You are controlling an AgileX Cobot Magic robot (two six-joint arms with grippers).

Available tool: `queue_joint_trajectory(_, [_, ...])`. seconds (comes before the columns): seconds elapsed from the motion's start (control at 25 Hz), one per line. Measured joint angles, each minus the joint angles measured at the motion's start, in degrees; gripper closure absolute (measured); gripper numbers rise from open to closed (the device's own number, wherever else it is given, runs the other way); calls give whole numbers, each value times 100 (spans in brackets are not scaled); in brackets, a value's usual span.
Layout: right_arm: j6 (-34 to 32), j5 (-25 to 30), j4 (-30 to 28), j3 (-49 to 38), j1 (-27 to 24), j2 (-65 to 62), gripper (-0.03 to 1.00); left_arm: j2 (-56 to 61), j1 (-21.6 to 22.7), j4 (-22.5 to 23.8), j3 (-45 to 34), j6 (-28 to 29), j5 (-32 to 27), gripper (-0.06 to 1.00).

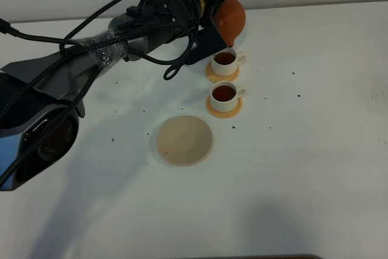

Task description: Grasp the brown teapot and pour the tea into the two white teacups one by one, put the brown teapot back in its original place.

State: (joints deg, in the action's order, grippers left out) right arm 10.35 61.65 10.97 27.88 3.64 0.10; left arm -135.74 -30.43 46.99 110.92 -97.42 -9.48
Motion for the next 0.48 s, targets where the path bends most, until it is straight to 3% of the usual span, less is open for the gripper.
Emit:
queue_joint_trajectory(0.32, [0,0,0,0,0,0,73,565,167,-60,0,1197,-960,83])
queue_joint_trajectory(0.48, [0,0,0,0,0,0,73,728,216,-406,4,1803,-1576,83])
